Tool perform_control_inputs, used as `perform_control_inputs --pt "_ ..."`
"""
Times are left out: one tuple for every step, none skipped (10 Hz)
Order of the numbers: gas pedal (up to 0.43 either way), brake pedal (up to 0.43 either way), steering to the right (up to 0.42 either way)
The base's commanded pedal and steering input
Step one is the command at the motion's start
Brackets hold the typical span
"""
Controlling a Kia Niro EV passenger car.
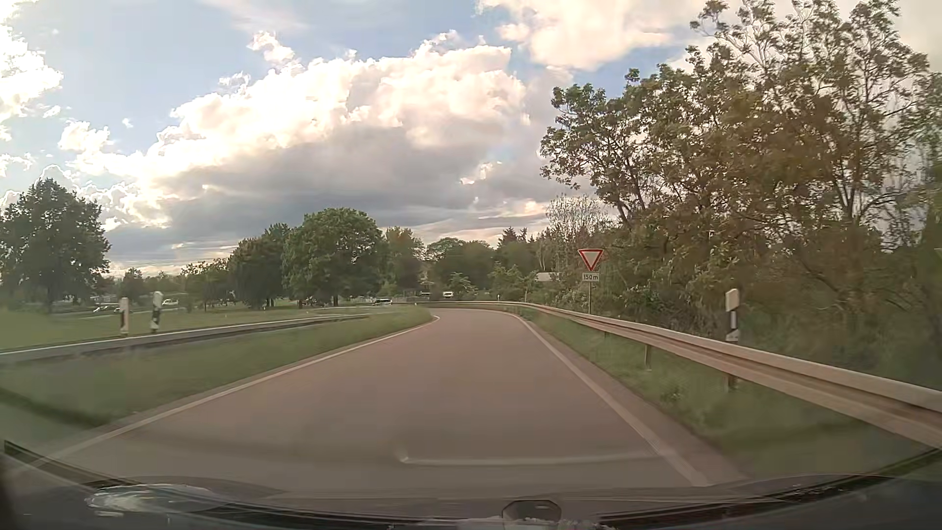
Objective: Follow the waypoints while adhering to traffic rules and regulations
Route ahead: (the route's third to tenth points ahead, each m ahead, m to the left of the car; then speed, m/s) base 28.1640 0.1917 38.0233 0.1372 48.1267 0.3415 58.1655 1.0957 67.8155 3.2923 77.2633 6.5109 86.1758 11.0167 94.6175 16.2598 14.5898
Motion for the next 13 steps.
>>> perform_control_inputs --pt "0.067 0.000 0.001" --pt "0.067 0.000 0.001" --pt "0.067 0.000 0.000" --pt "0.059 0.000 -0.001" --pt "0.059 0.000 -0.001" --pt "0.047 0.000 -0.001" --pt "0.047 0.000 -0.001" --pt "0.047 0.000 -0.001" --pt "0.047 0.000 -0.001" --pt "0.047 0.000 -0.001" --pt "0.047 0.000 -0.001" --pt "0.047 0.000 -0.001" --pt "0.047 0.000 -0.001"
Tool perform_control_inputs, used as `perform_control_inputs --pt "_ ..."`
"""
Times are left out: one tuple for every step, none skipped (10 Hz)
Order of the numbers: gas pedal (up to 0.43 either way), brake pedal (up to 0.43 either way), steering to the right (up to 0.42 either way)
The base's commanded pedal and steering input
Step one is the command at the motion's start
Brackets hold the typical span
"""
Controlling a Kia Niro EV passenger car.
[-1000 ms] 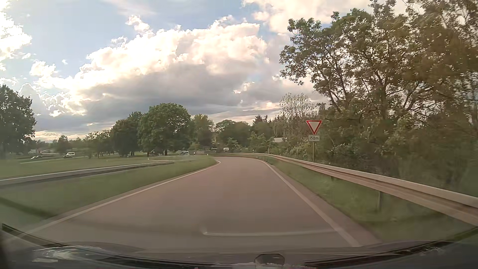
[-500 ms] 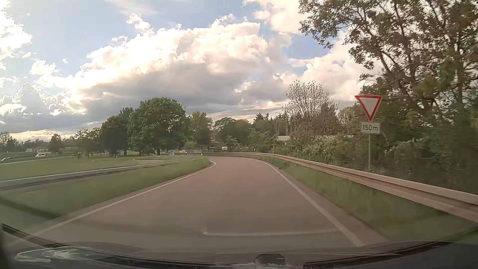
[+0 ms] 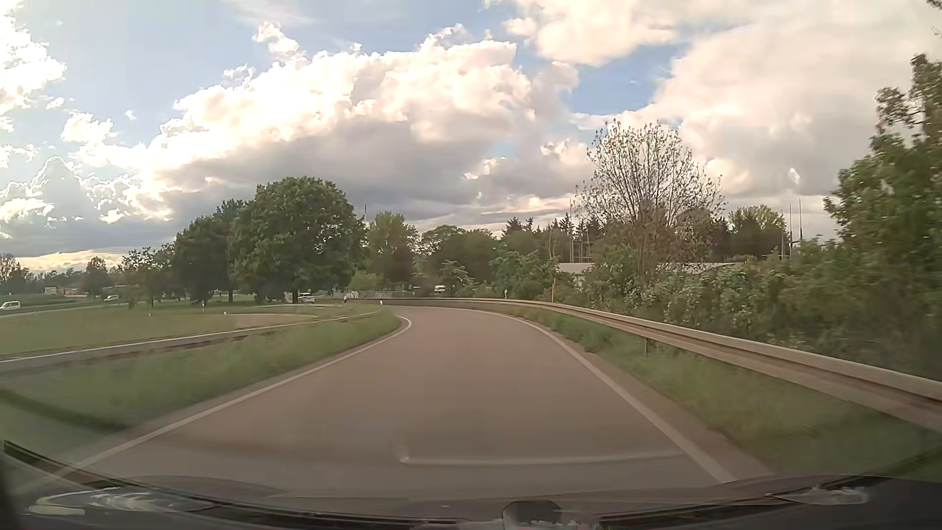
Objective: Follow the waypoints while adhering to traffic rules and regulations
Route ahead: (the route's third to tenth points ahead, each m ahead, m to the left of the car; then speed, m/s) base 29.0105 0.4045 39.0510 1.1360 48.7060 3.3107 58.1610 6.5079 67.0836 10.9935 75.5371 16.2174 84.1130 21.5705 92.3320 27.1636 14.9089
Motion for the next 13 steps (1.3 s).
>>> perform_control_inputs --pt "0.047 0.000 -0.001" --pt "0.047 0.000 -0.001" --pt "0.047 0.000 -0.001" --pt "0.047 0.000 -0.002" --pt "0.047 0.000 -0.004" --pt "0.047 0.000 -0.008" --pt "0.047 0.000 -0.012" --pt "0.047 0.000 -0.013" --pt "0.047 0.000 -0.014" --pt "0.047 0.000 -0.016" --pt "0.047 0.000 -0.019" --pt "0.047 0.000 -0.024" --pt "0.047 0.000 -0.028"
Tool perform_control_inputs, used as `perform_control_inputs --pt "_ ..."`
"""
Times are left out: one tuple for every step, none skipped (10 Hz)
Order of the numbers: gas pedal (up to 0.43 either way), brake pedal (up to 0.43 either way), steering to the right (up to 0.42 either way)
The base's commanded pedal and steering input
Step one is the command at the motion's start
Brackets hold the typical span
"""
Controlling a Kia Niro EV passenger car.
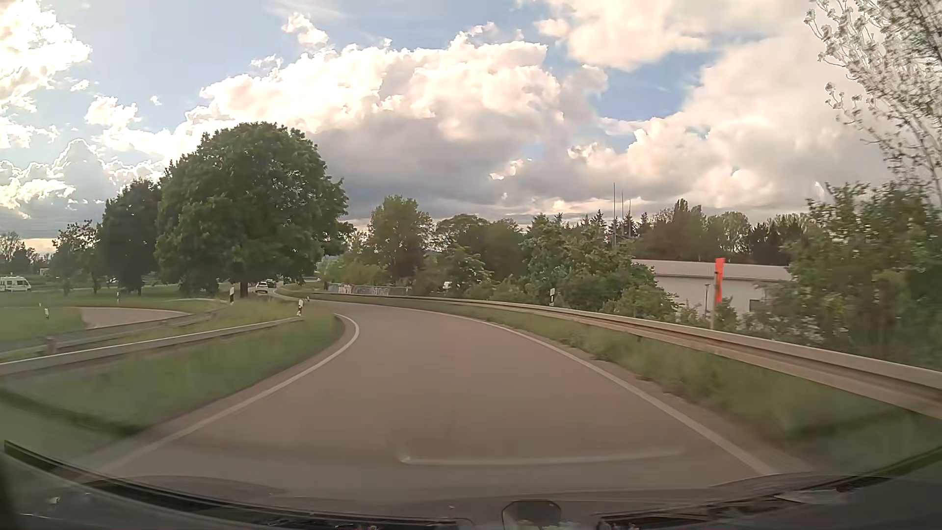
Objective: Follow the waypoints while adhering to traffic rules and regulations
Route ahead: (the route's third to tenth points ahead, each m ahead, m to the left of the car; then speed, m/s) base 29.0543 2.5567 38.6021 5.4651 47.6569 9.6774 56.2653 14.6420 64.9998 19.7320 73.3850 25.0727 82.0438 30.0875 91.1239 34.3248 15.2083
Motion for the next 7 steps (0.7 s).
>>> perform_control_inputs --pt "0.047 0.000 -0.029" --pt "0.047 0.000 -0.031" --pt "0.047 0.000 -0.035" --pt "0.047 0.000 -0.040" --pt "0.047 0.000 -0.045" --pt "0.047 0.000 -0.047" --pt "0.059 0.000 -0.048"
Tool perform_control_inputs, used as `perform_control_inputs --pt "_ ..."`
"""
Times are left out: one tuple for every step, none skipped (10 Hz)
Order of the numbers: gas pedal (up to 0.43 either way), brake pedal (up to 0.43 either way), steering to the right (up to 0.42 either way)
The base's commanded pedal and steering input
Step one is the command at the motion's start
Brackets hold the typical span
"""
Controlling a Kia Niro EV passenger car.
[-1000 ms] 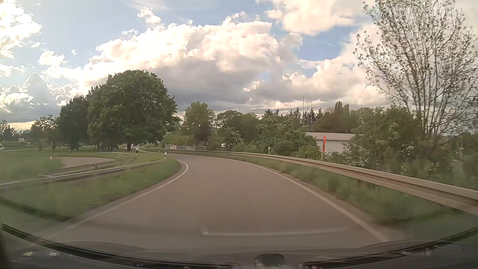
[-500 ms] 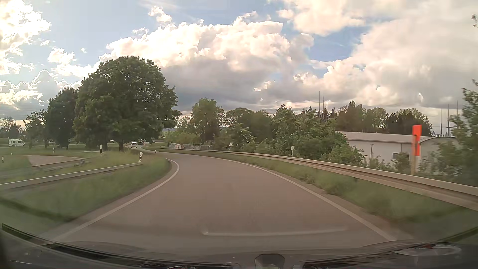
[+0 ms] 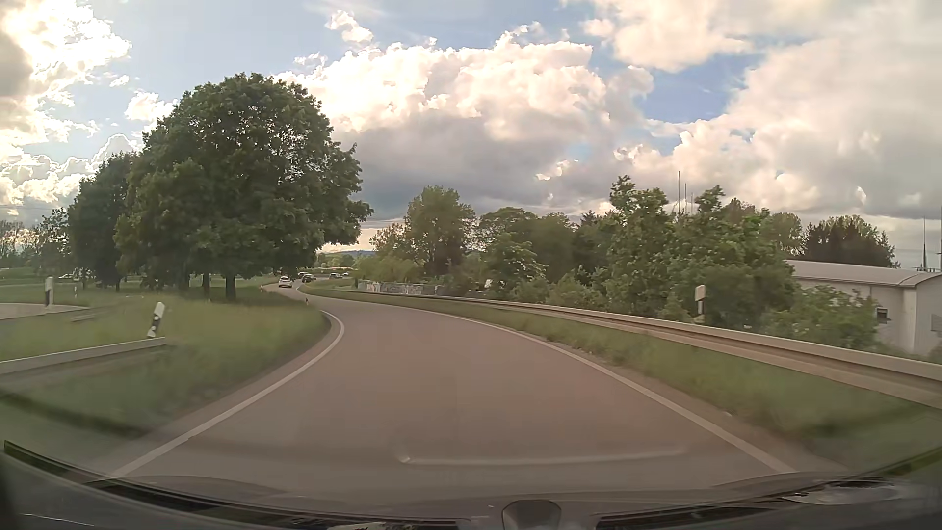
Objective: Follow the waypoints while adhering to traffic rules and regulations
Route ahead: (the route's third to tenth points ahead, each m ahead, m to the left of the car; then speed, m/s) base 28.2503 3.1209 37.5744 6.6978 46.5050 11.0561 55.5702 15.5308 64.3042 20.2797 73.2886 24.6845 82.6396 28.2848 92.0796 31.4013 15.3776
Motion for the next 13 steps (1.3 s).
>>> perform_control_inputs --pt "0.059 0.000 -0.047" --pt "0.059 0.000 -0.048" --pt "0.059 0.000 -0.051" --pt "0.059 0.000 -0.053" --pt "0.059 0.000 -0.057" --pt "0.059 0.000 -0.057" --pt "0.059 0.000 -0.057" --pt "0.059 0.000 -0.057" --pt "0.059 0.000 -0.057" --pt "0.059 0.000 -0.057" --pt "0.059 0.000 -0.057" --pt "0.059 0.000 -0.057" --pt "0.059 0.000 -0.057"
